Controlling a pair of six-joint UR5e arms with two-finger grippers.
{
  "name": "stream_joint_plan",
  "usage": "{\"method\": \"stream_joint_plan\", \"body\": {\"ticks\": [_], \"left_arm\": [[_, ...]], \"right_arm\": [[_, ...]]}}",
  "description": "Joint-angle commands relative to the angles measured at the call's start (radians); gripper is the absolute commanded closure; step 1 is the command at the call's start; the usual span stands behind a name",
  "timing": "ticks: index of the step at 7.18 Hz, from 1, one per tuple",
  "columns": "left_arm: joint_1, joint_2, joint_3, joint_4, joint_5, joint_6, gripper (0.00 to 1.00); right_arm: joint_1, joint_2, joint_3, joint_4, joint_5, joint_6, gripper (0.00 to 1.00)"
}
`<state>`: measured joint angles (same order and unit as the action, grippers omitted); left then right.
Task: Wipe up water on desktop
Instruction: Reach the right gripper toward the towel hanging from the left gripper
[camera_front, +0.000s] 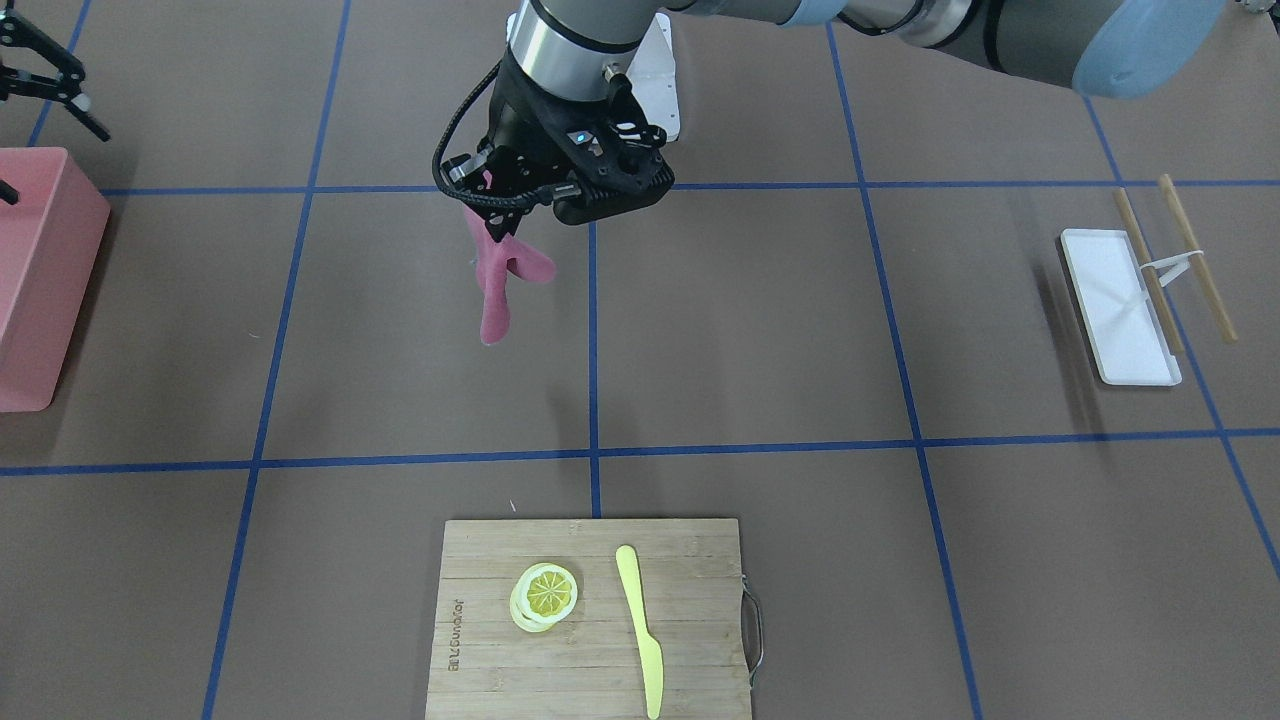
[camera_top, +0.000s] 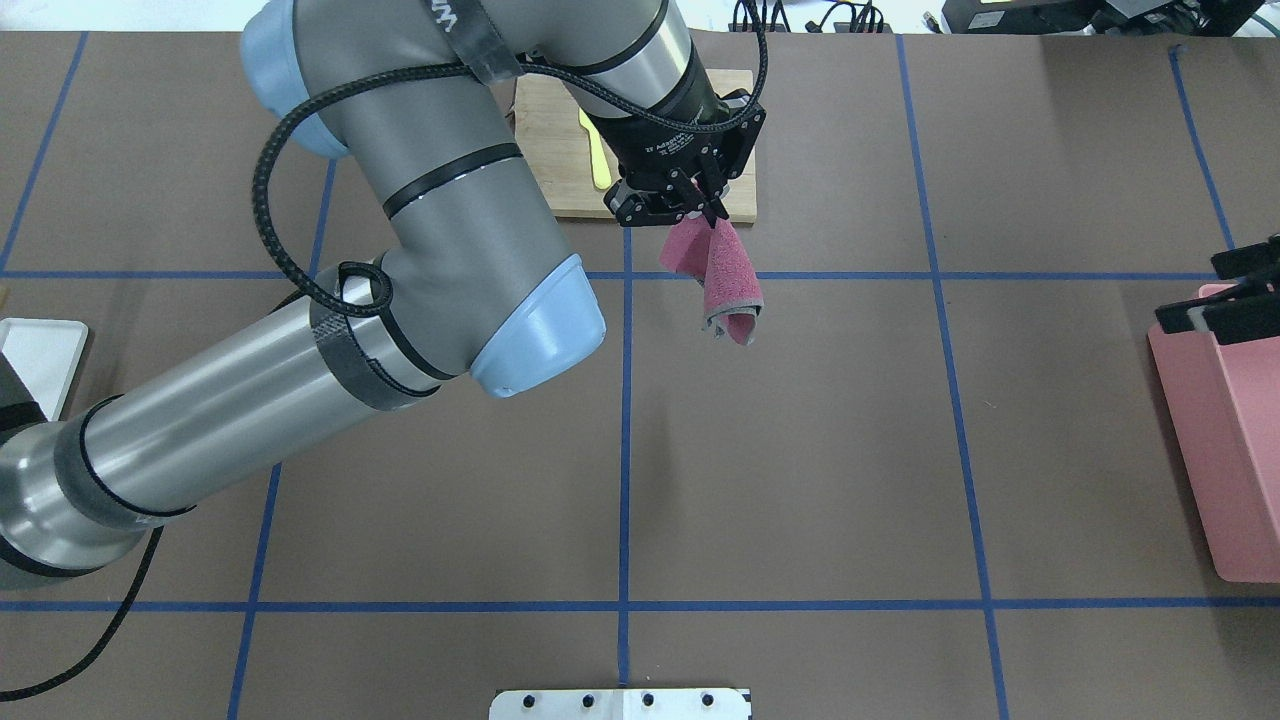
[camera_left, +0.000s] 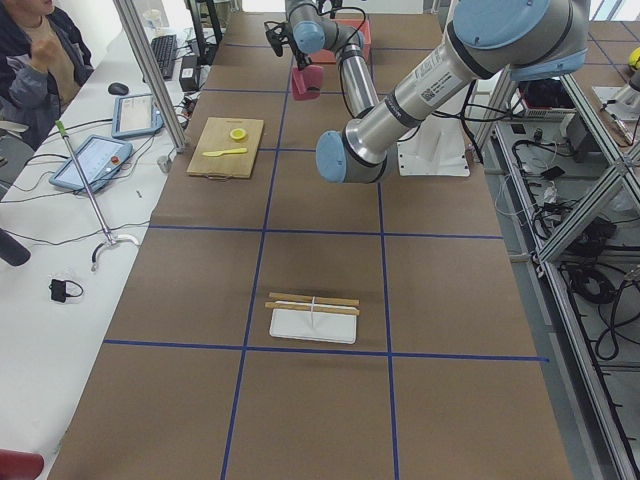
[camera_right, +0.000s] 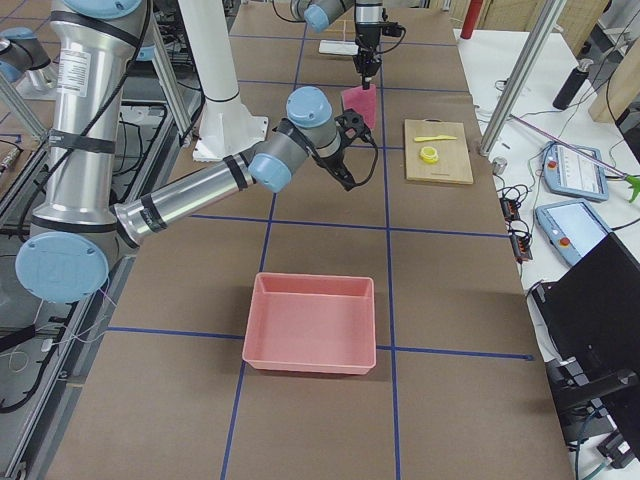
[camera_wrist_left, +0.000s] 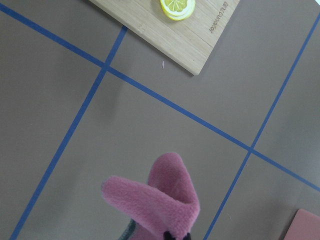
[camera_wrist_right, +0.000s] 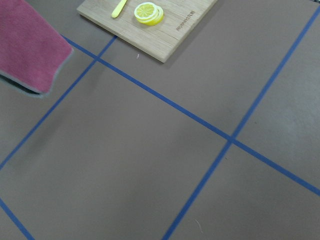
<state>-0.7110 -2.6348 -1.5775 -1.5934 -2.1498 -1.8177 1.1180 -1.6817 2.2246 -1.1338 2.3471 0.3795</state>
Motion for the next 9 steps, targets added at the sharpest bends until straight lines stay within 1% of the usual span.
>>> {"method": "stream_joint_plan", "body": {"ticks": [1,2,4,5,6,7,9], "left_arm": [[-0.001,0.002,0.028,-0.023,0.005,-0.107,1.00],[-0.004,0.006,0.027,-0.023,0.005,-0.142,1.00],[-0.004,0.006,0.027,-0.046,0.005,-0.227,1.00],[-0.004,0.018,0.027,-0.056,0.005,-0.230,1.00],[-0.004,0.031,0.027,-0.088,0.004,-0.239,1.00],[-0.004,0.039,0.027,-0.108,0.004,-0.245,1.00],[0.002,0.039,0.008,-0.109,-0.001,-0.290,1.00]], "right_arm": [[-0.194,0.139,0.021,0.000,-0.185,0.158,0.05],[-0.261,0.178,0.020,-0.001,-0.284,0.162,0.06],[-0.364,0.246,0.013,-0.004,-0.437,0.162,0.06],[-0.427,0.281,0.010,-0.007,-0.513,0.191,0.06],[-0.491,0.342,0.006,-0.036,-0.593,0.250,0.07],[-0.523,0.390,0.004,-0.084,-0.639,0.252,0.08],[-0.550,0.411,-0.003,-0.092,-0.678,0.254,0.08]]}}
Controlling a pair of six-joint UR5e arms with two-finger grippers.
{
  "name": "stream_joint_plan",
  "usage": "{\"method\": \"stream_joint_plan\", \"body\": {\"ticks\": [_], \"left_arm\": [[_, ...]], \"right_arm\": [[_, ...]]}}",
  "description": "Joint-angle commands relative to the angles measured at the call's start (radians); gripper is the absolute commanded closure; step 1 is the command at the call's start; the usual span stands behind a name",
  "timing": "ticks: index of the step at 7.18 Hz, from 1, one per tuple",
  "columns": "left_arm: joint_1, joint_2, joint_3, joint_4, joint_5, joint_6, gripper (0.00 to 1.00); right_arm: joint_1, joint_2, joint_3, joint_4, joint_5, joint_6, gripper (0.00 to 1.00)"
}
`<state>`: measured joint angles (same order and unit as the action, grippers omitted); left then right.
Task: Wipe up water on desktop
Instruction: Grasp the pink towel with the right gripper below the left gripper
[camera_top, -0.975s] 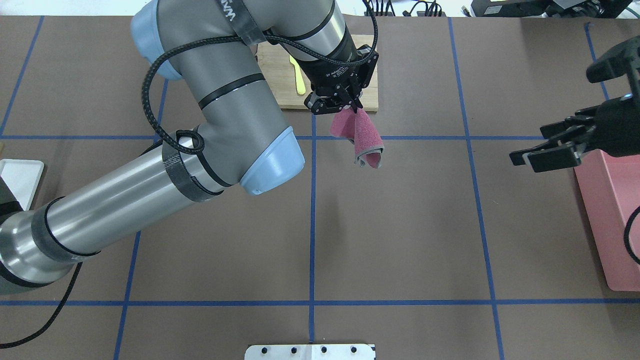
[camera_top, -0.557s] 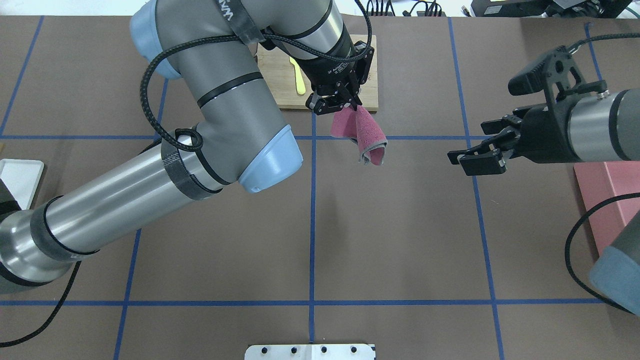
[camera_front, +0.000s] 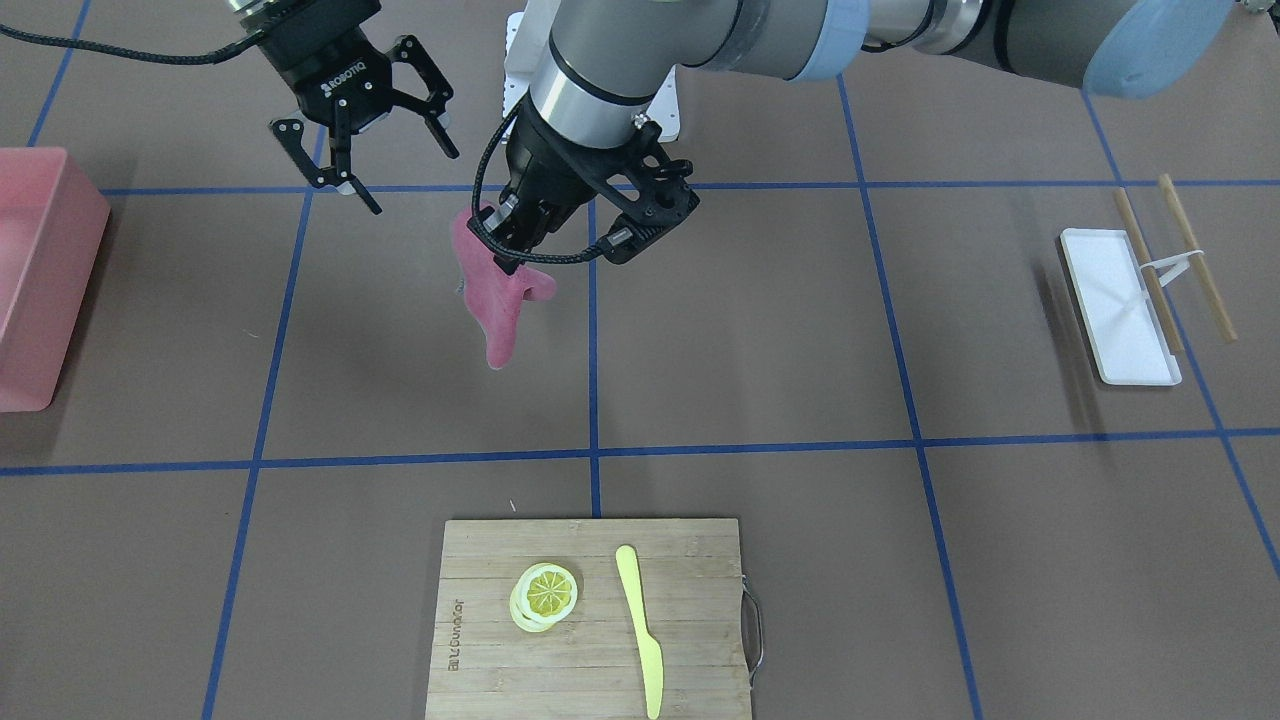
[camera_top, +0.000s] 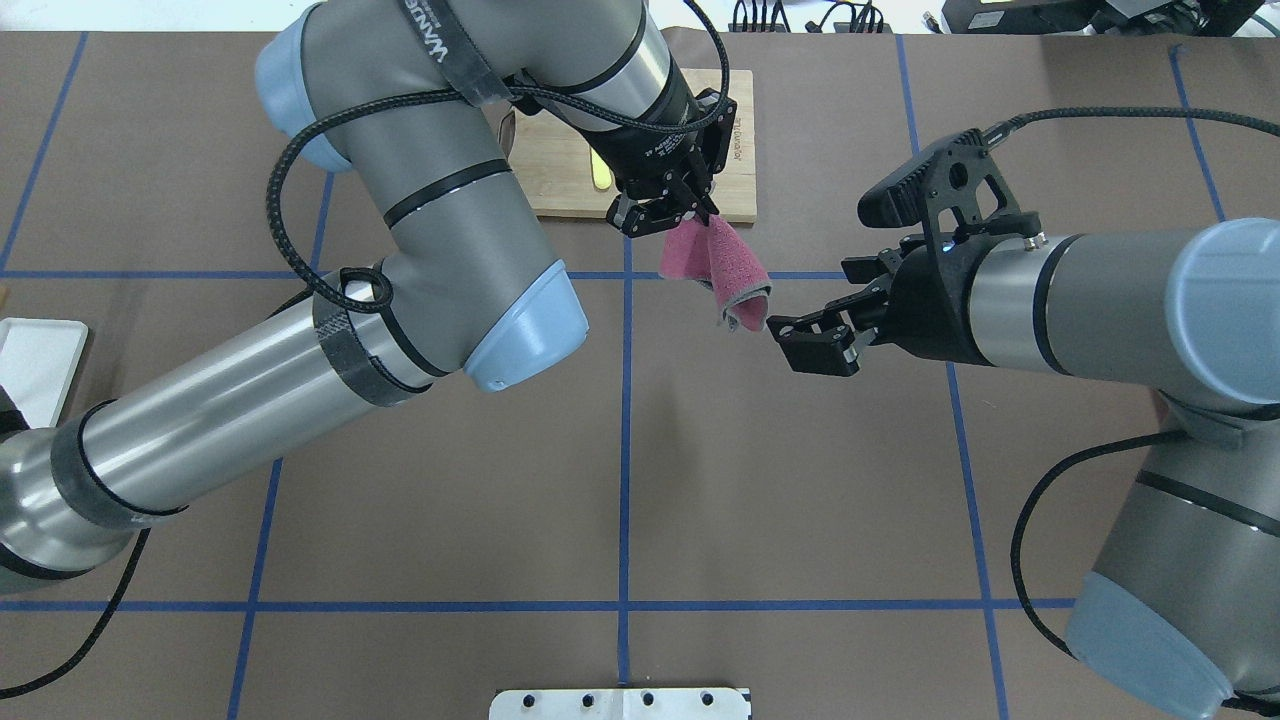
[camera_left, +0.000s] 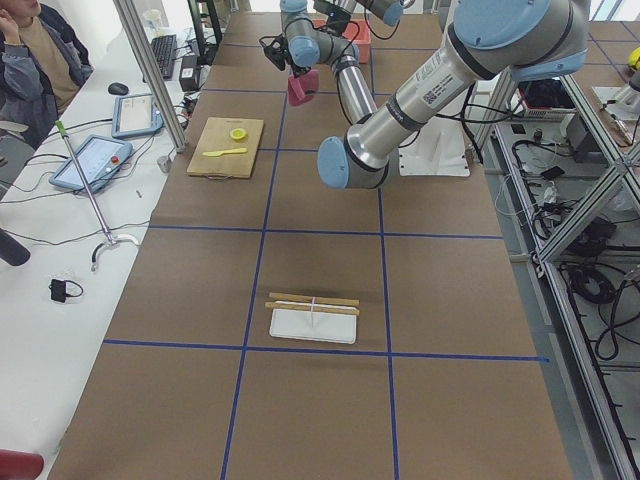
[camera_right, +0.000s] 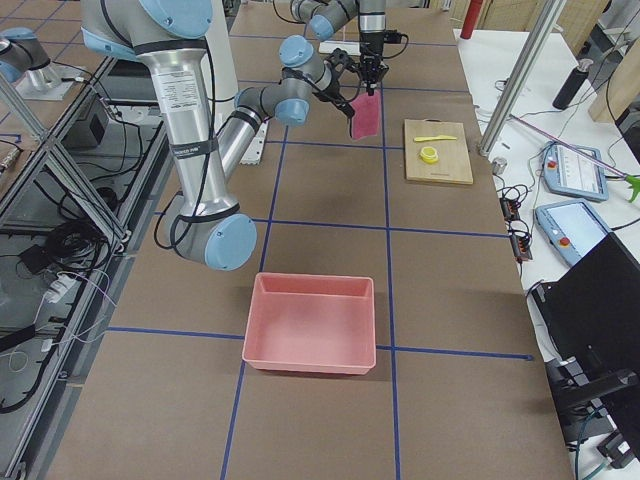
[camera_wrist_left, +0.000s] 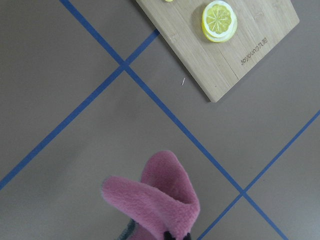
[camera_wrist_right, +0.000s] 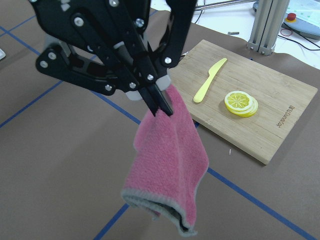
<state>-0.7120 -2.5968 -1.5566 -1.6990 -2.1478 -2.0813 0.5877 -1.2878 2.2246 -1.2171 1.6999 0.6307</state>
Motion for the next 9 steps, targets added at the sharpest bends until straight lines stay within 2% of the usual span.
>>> {"method": "stream_joint_plan", "body": {"ticks": [1,4,5,7,8,9], "left_arm": [[0.017,0.009,-0.045,-0.002,-0.007,-0.042,1.00],[0.043,0.020,-0.080,-0.002,-0.007,-0.065,1.00],[0.052,0.020,-0.089,-0.002,-0.007,-0.075,1.00],[0.052,0.020,-0.089,-0.002,-0.007,-0.076,1.00],[0.052,0.021,-0.089,-0.002,-0.006,-0.074,1.00],[0.052,0.021,-0.089,-0.004,-0.006,-0.072,1.00]], "right_arm": [[-0.026,0.022,-0.005,-0.009,-0.048,0.003,0.09],[-0.045,0.024,-0.005,-0.009,-0.083,0.004,0.11],[-0.046,0.022,-0.003,-0.007,-0.083,0.027,0.24],[-0.049,0.021,0.000,-0.007,-0.082,0.061,0.84],[-0.049,0.021,0.001,-0.005,-0.082,0.066,1.00],[-0.049,0.021,0.003,-0.005,-0.080,0.066,1.00]]}}
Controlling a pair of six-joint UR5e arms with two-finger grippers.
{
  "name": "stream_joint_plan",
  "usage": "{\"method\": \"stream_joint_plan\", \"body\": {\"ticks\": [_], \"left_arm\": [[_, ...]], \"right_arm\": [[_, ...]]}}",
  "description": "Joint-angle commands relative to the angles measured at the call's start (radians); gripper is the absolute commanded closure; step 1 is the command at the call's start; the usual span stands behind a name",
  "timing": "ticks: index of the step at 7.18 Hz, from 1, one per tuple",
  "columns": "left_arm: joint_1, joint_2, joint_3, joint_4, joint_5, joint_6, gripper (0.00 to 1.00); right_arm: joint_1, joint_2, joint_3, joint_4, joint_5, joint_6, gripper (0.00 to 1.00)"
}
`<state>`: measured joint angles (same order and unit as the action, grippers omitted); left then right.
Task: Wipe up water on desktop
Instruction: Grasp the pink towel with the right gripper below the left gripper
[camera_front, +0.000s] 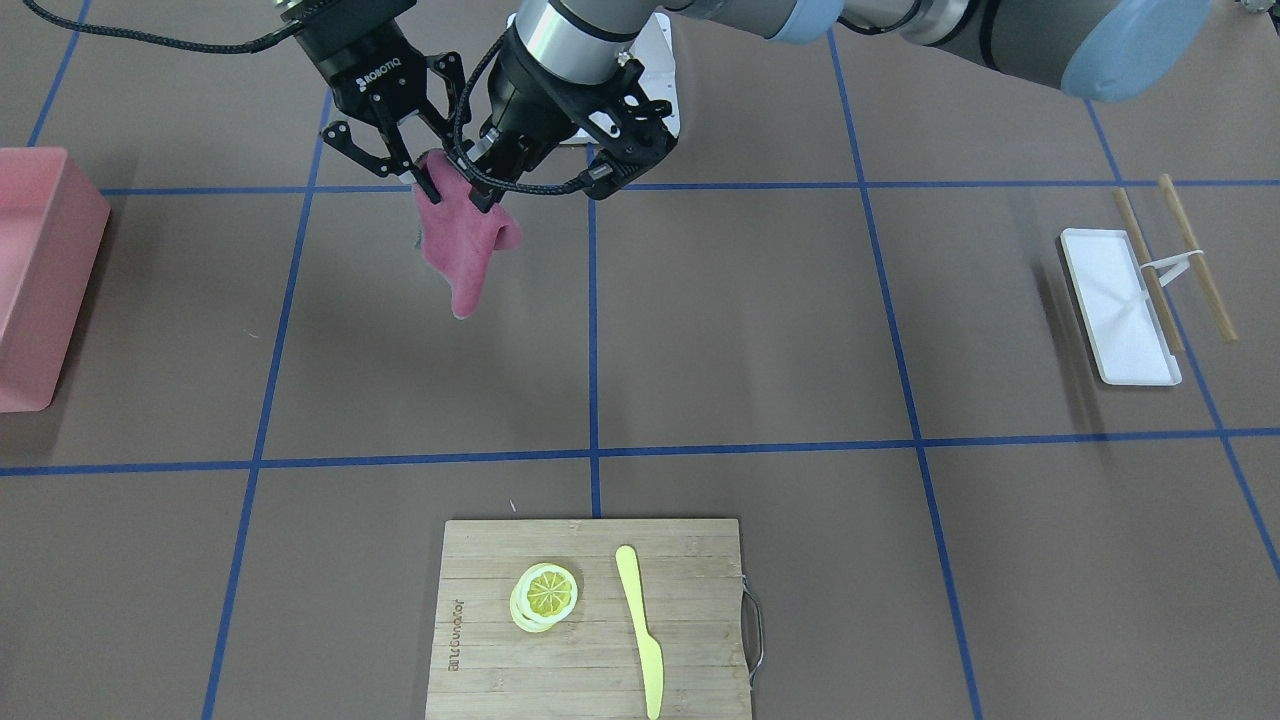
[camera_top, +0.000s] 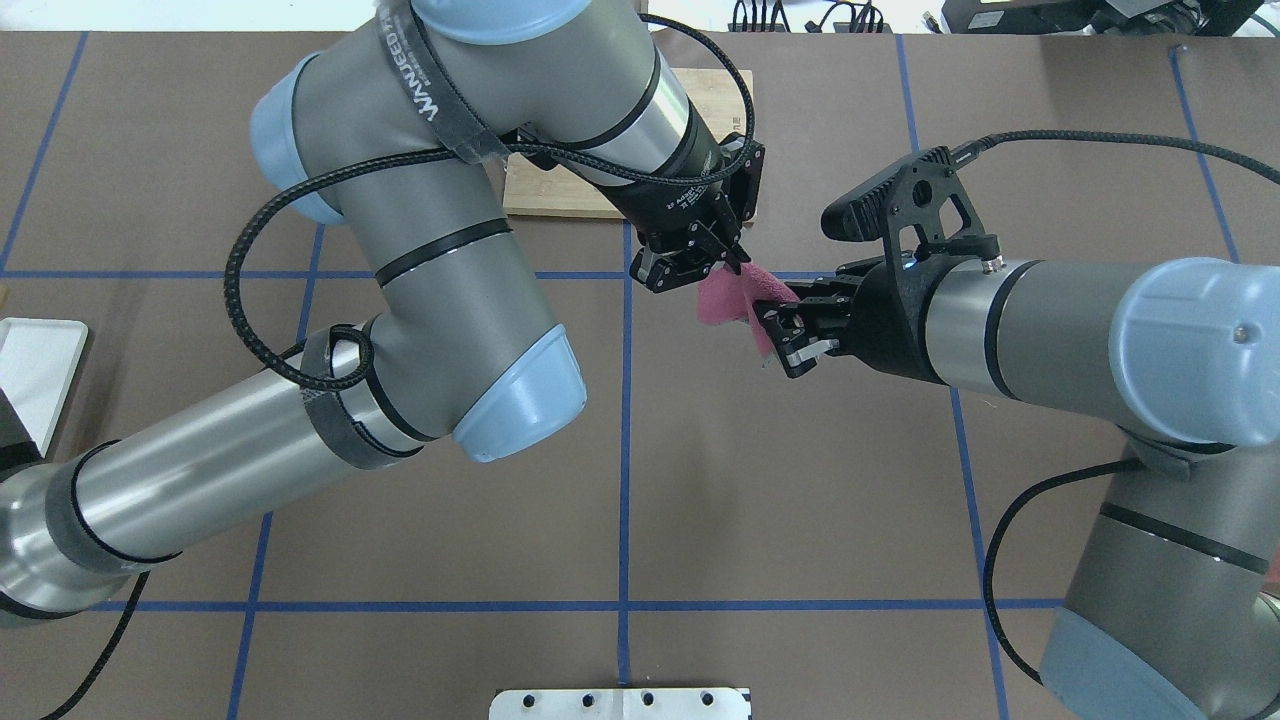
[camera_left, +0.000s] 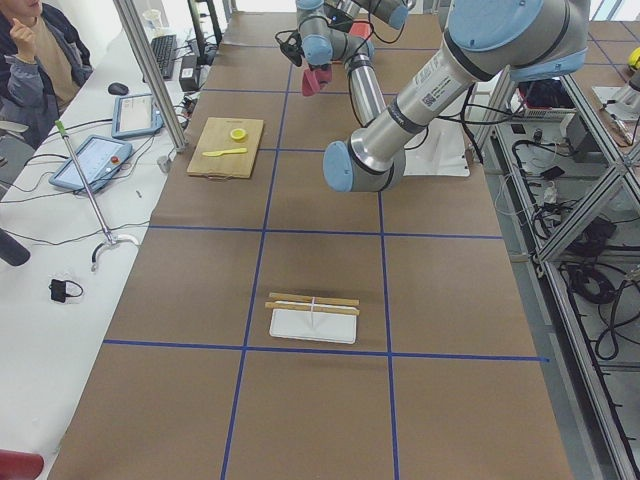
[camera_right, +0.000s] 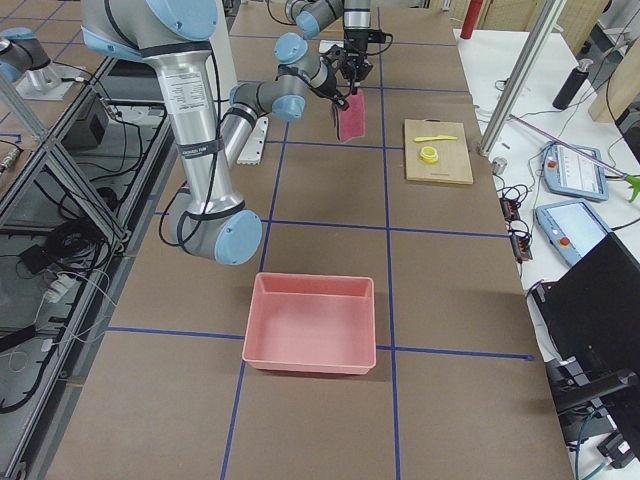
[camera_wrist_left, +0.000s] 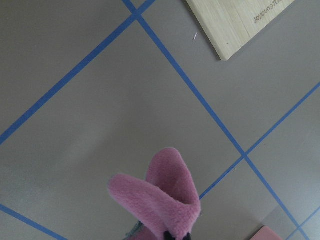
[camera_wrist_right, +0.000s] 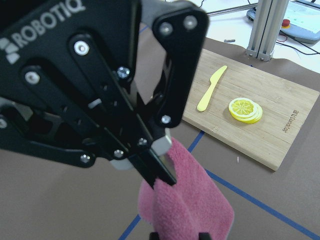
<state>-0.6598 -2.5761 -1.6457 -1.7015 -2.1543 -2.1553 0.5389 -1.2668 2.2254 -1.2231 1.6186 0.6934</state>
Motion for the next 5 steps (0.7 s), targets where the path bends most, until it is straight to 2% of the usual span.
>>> {"method": "stream_joint_plan", "body": {"ticks": [1,2,3,4,5], "left_arm": [[0.000,-0.001,0.001,0.000,0.001,0.000,1.00],[-0.001,0.002,0.000,-0.015,0.001,0.002,1.00],[-0.003,0.016,0.001,-0.053,0.001,0.014,0.47],[-0.024,0.027,0.001,-0.056,0.002,0.031,0.38],[-0.081,0.036,-0.005,-0.053,-0.002,0.046,0.16]], "right_arm": [[0.000,0.000,0.003,0.001,0.001,0.004,1.00],[-0.002,0.000,0.003,-0.001,0.001,0.029,1.00],[-0.004,0.000,0.003,-0.001,0.003,0.061,1.00],[-0.004,0.000,0.003,-0.003,0.004,0.064,1.00],[-0.005,-0.003,0.002,-0.007,0.006,0.093,1.00]]}}
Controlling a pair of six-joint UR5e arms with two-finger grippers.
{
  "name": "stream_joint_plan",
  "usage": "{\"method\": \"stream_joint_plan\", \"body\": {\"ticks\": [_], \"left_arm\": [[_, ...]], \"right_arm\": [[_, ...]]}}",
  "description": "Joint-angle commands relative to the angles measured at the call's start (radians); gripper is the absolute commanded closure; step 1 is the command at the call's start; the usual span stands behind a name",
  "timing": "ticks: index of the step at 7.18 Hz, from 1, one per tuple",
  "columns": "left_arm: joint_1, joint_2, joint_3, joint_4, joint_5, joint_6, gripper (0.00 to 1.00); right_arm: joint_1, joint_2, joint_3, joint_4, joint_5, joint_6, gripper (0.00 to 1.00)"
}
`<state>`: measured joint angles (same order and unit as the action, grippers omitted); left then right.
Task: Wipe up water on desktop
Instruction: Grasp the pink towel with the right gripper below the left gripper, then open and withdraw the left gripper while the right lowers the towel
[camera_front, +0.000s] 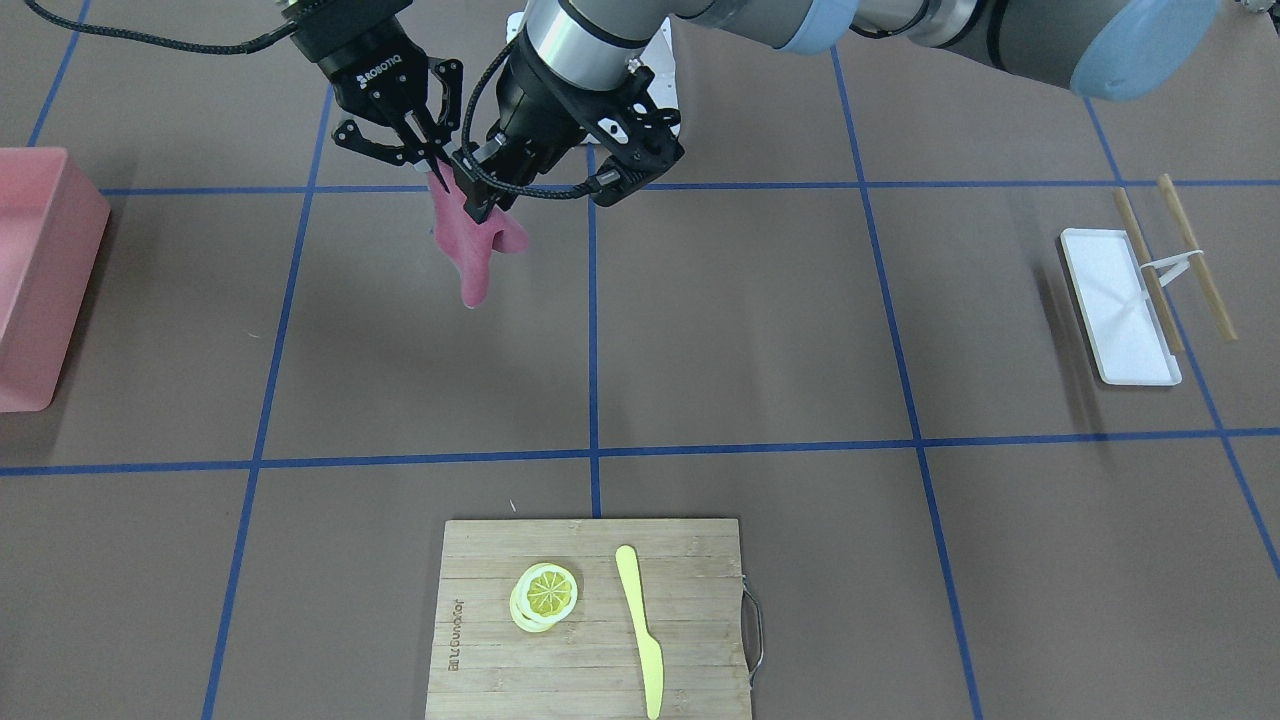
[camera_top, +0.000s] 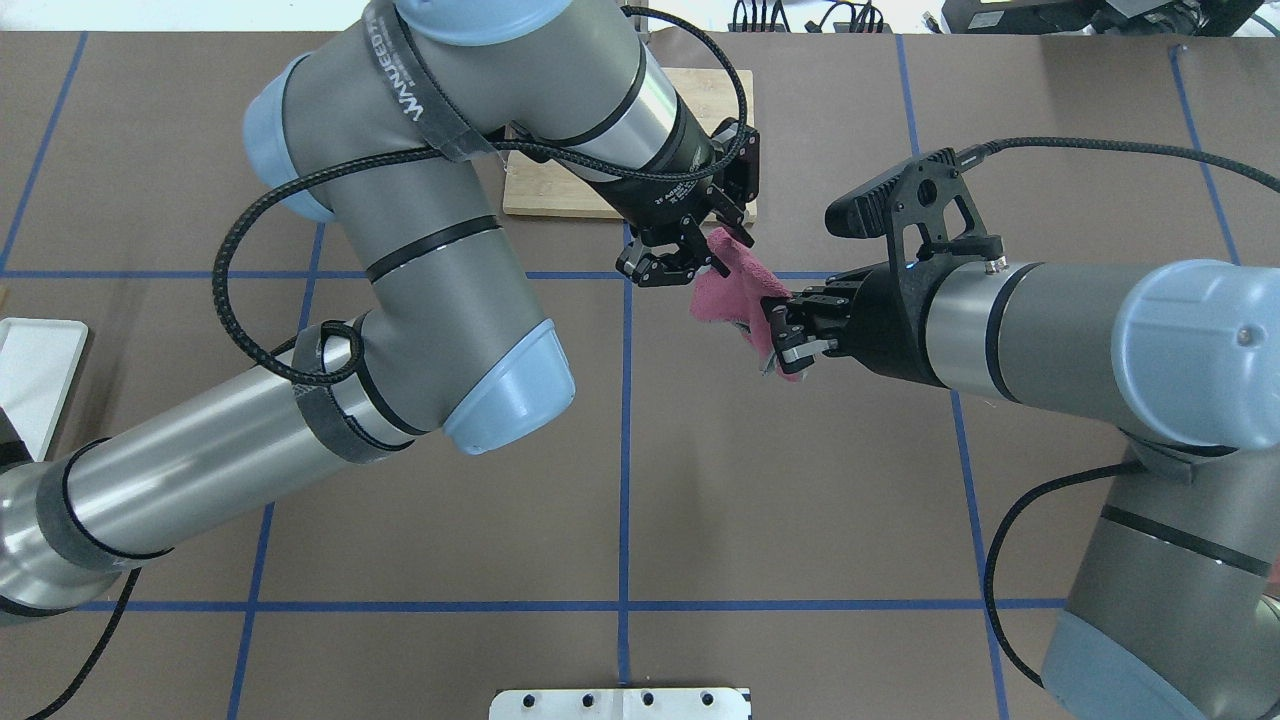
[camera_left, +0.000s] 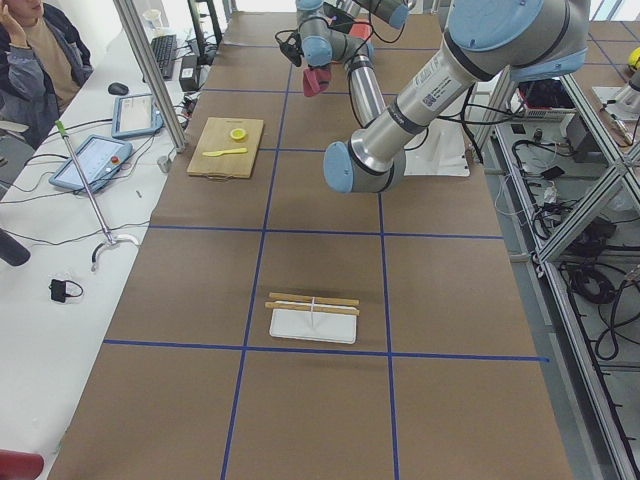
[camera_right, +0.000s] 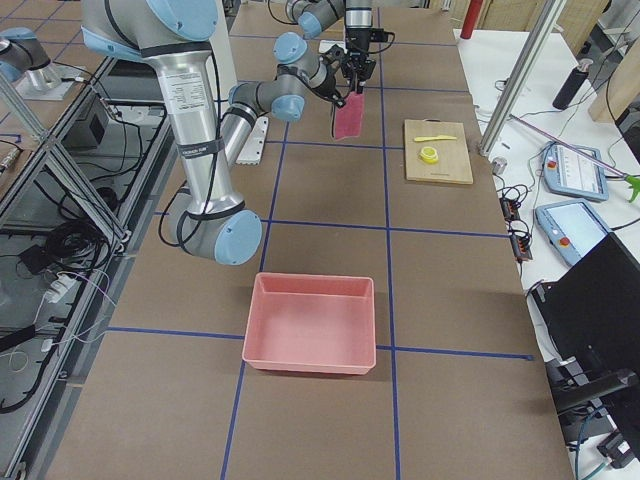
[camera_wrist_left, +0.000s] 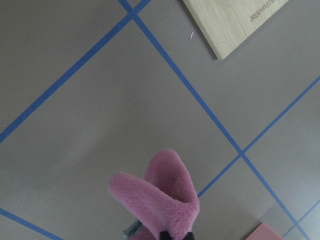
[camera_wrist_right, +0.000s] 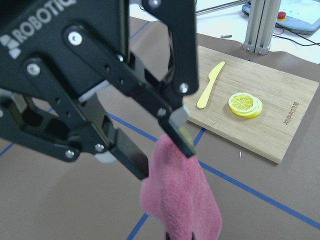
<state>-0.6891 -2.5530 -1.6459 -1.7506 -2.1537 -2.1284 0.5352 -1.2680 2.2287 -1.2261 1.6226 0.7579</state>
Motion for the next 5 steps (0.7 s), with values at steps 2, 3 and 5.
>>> {"method": "stream_joint_plan", "body": {"ticks": [2,3,5], "left_arm": [[-0.182,0.156,-0.104,0.002,-0.049,0.098,0.03],[-0.269,0.248,-0.144,0.002,-0.157,0.198,0.03],[-0.372,0.385,-0.216,0.003,-0.235,0.402,0.03]], "right_arm": [[-0.071,0.005,0.003,-0.102,-0.038,0.280,1.00],[-0.165,0.030,-0.004,-0.152,-0.123,0.379,1.00],[-0.257,0.087,-0.052,-0.252,-0.154,0.550,1.00]]}}
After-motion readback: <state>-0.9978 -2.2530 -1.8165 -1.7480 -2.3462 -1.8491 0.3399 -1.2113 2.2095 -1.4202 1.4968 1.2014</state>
